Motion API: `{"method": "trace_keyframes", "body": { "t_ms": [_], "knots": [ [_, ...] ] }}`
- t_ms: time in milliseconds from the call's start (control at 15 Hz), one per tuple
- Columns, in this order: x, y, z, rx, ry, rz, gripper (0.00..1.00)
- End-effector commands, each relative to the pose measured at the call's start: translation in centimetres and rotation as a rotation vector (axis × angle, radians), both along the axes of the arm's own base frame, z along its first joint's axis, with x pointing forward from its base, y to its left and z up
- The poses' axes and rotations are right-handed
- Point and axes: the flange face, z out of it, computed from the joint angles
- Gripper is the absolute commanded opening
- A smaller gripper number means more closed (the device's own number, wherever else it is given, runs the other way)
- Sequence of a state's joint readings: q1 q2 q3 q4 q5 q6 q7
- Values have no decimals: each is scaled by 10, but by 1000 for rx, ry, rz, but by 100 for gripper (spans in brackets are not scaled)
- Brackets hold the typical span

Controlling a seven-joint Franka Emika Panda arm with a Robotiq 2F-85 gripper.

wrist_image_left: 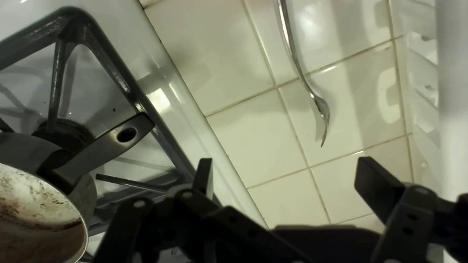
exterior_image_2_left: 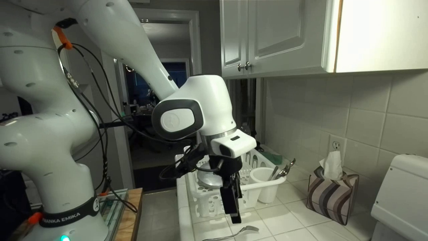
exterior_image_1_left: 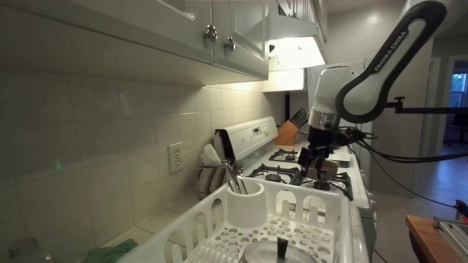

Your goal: Put the fork in the dish rack

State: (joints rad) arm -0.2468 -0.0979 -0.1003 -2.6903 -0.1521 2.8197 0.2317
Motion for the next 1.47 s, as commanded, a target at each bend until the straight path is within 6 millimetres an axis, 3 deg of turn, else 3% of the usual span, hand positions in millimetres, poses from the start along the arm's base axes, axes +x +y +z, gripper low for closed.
{"method": "trace_keyframes", "body": {
  "t_ms": [0, 533, 1000, 1400],
  "knots": [
    [-2, 2, 4, -28, -22, 9, 100],
    [11, 9, -21, -64, -59, 118, 100],
    [17, 9, -62, 33, -64, -50, 100],
    [31, 12, -81, 76, -63, -84, 100]
  ]
}}
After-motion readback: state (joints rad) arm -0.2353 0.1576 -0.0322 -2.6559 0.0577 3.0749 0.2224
